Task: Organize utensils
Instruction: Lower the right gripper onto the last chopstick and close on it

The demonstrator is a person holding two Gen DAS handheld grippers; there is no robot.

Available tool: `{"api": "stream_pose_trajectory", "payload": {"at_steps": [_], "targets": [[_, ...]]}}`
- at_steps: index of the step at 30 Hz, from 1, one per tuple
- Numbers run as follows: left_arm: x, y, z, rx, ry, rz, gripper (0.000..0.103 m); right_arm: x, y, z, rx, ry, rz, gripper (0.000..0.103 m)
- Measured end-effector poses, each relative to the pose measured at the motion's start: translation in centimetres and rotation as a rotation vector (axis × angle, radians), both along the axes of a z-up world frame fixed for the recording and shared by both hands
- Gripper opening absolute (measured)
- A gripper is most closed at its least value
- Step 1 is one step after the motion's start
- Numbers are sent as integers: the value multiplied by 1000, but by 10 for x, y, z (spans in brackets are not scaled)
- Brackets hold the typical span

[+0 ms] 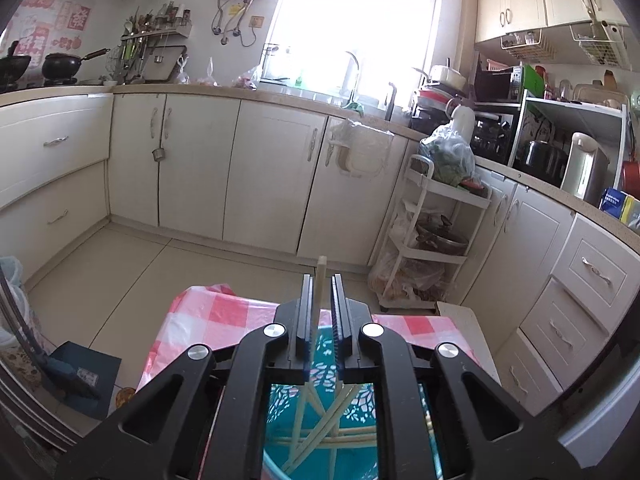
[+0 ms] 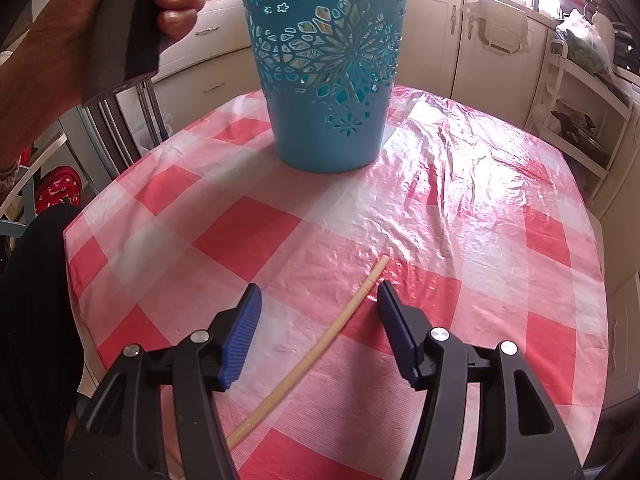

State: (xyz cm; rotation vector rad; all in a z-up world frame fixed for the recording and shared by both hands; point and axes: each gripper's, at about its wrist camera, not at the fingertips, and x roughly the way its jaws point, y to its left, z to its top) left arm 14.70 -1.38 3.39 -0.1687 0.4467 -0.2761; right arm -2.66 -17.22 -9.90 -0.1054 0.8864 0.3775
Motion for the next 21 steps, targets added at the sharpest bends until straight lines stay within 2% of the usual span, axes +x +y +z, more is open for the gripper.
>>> {"api": "stream_pose_trajectory", "payload": {"at_steps": [1,2,5,9,12,14,17,20,21], "targets": [[-6,3,0,4,0,9,21,0,0,0,4,1,1,59],[-13,7,1,6,-4,20,33,0,-1,0,10,3,1,59],[-40,25,10,8,-38,78,55,0,-6,1,41,10,-4,59],[-77,55,9,-9,-43,144,63,2,-18,2,113,32,-36,59],[-97,76,-12,-3,11,190,68,4,-28,3,206,67,-97,59],[-103,84,-36,10,80,200,69,4,-25,4,194,76,-121,59],[-105,88,-75,37,194,196,69,3,-12,5,101,67,-137,56],[-105,84,-101,76,252,186,69,4,-3,5,23,55,-150,40],[-104,81,-107,89,266,182,69,4,0,5,-2,53,-147,28]]}}
